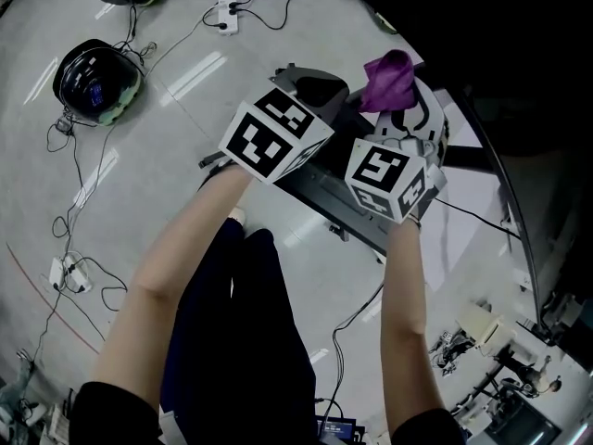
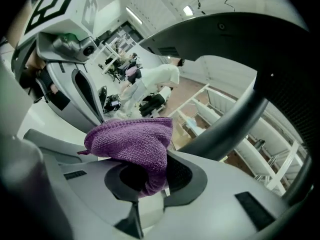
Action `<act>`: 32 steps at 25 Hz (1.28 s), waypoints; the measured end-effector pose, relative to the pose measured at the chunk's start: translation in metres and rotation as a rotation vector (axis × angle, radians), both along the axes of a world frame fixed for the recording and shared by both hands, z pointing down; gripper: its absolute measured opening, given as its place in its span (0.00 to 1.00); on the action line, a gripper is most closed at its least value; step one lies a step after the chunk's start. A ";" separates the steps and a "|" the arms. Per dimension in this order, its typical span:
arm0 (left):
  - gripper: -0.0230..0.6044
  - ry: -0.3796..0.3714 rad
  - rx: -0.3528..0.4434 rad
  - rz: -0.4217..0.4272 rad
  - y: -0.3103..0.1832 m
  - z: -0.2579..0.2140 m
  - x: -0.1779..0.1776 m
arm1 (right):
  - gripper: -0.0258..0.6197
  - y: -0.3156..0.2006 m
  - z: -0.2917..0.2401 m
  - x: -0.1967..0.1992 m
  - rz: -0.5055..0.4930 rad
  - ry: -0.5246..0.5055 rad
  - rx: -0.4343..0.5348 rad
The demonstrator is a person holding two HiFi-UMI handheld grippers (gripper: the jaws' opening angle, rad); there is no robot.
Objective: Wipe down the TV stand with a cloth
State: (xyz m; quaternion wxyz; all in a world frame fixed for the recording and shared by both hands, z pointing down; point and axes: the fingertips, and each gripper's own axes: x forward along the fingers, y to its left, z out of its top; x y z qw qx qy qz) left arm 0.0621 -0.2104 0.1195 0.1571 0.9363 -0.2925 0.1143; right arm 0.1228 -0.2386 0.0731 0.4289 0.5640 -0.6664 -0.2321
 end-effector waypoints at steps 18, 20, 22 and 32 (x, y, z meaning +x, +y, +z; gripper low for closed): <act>0.05 -0.032 -0.109 -0.055 -0.005 0.067 -0.035 | 0.16 -0.013 0.116 -0.014 0.000 0.065 -0.400; 0.05 -0.037 -0.119 -0.054 -0.004 0.073 -0.036 | 0.16 -0.013 0.126 -0.015 0.005 0.060 -0.454; 0.05 -0.042 -0.126 -0.051 -0.001 0.077 -0.037 | 0.16 -0.011 0.132 -0.016 0.007 0.055 -0.489; 0.05 -0.030 -0.140 -0.048 0.000 0.081 -0.035 | 0.16 -0.002 0.113 -0.021 0.002 0.016 -0.405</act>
